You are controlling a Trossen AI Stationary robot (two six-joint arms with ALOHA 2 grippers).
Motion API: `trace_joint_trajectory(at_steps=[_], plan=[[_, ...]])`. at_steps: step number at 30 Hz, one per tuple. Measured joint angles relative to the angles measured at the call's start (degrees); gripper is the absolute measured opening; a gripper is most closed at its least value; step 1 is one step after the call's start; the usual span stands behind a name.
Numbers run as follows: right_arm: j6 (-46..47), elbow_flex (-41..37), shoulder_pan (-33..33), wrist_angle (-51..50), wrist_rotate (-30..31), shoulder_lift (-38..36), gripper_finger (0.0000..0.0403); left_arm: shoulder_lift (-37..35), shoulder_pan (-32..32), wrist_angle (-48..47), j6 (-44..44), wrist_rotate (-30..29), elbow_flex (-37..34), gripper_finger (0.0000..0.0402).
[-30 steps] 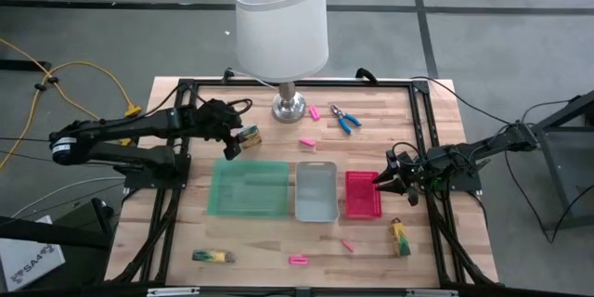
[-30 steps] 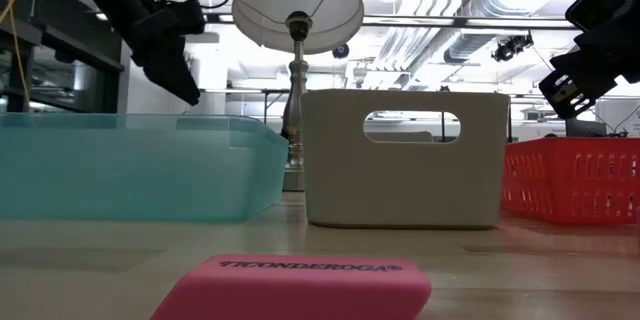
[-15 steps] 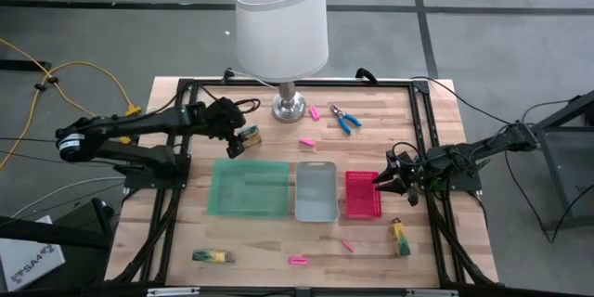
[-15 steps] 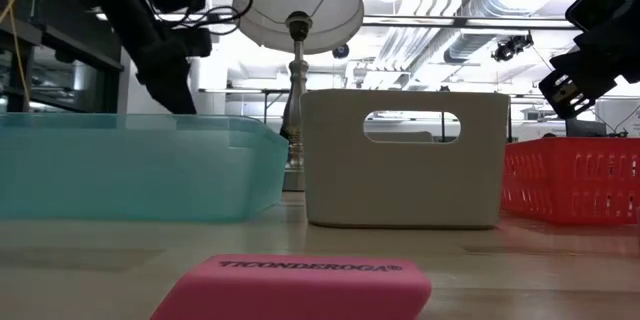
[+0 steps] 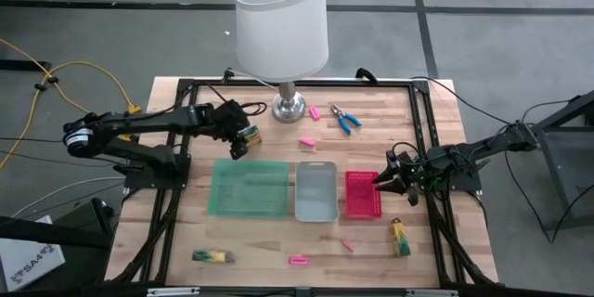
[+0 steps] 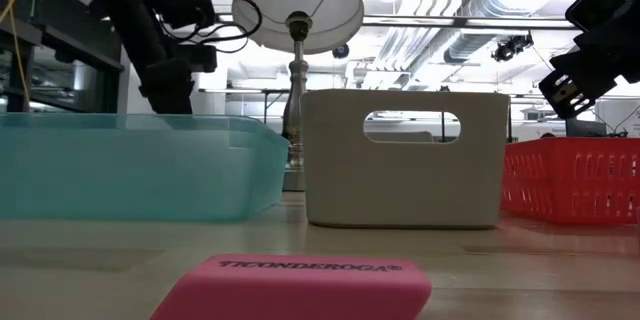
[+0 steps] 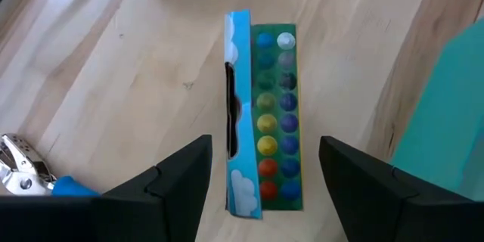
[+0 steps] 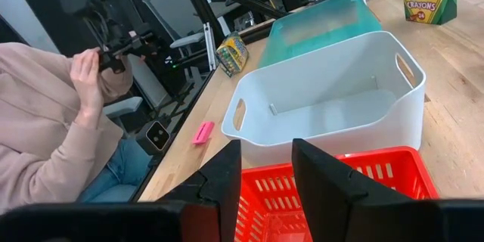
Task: Pick & Place School Supplies
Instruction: Put the yellow box of crayons into the green bin
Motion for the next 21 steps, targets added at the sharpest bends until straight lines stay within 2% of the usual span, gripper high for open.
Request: trace_joint_trajectory(at_steps=[8, 21], plan=[[0.0, 0.0, 0.0, 0.0, 0.0, 0.0, 0.0111, 0.2, 0.0, 0.2, 0.0, -0.1, 0.0, 0.0227], [0.0, 0.0, 0.0, 0.0, 0.0, 0.0, 0.0111, 0.2, 0.0, 0.2, 0.0, -0.1, 0.0, 0.0145]])
